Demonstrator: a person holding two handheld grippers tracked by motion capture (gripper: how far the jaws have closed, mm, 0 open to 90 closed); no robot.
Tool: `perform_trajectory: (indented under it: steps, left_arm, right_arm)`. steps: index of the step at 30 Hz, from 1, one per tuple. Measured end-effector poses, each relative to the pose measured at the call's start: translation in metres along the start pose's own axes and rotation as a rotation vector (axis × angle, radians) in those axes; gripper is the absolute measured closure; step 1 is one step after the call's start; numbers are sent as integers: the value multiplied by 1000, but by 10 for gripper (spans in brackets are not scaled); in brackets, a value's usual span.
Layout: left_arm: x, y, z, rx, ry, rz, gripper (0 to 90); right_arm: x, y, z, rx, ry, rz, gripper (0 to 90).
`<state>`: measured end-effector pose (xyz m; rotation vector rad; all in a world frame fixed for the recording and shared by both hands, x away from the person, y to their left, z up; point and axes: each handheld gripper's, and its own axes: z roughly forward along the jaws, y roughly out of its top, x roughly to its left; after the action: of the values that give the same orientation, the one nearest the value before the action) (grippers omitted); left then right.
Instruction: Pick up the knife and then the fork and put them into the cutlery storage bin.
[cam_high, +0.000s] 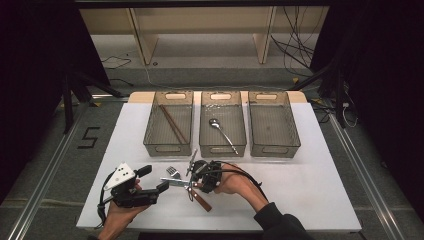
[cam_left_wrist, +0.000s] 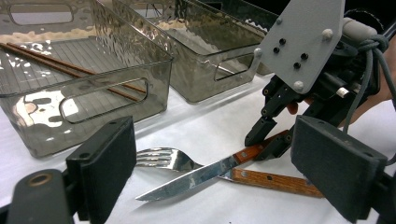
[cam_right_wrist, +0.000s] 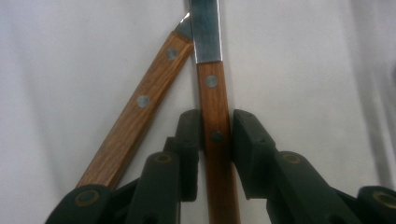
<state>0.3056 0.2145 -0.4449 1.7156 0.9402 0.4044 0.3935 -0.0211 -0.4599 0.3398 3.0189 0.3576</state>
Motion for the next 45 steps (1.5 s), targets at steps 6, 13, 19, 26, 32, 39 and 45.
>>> perform_trajectory:
  steps: [6,13,19,26,32,39,45]
  left_arm:
    - [0,0,0,0,0,1,138]
    - [0,0,0,0,1,-1,139]
    - [0,0,-1,-1,2,-2,139]
    - [1,0,-1,-2,2,-3,138]
    - [0,0,-1,-2,3,-3,138]
    - [1,0,-1,-2,5,-4,139]
    - [1,0,0,0,5,-2,138]
  right_arm:
    - [1,4,1,18,-6,-40,755]
    - [4,4,0,30,-18,-62,766]
    - [4,3,-1,23,-20,-75,770]
    - [2,1,-5,-11,1,-64,771]
    - [-1,-2,-11,-45,17,-50,772]
    - [-7,-7,-22,-109,16,-8,772]
    - [-13,-14,-31,-159,4,48,772]
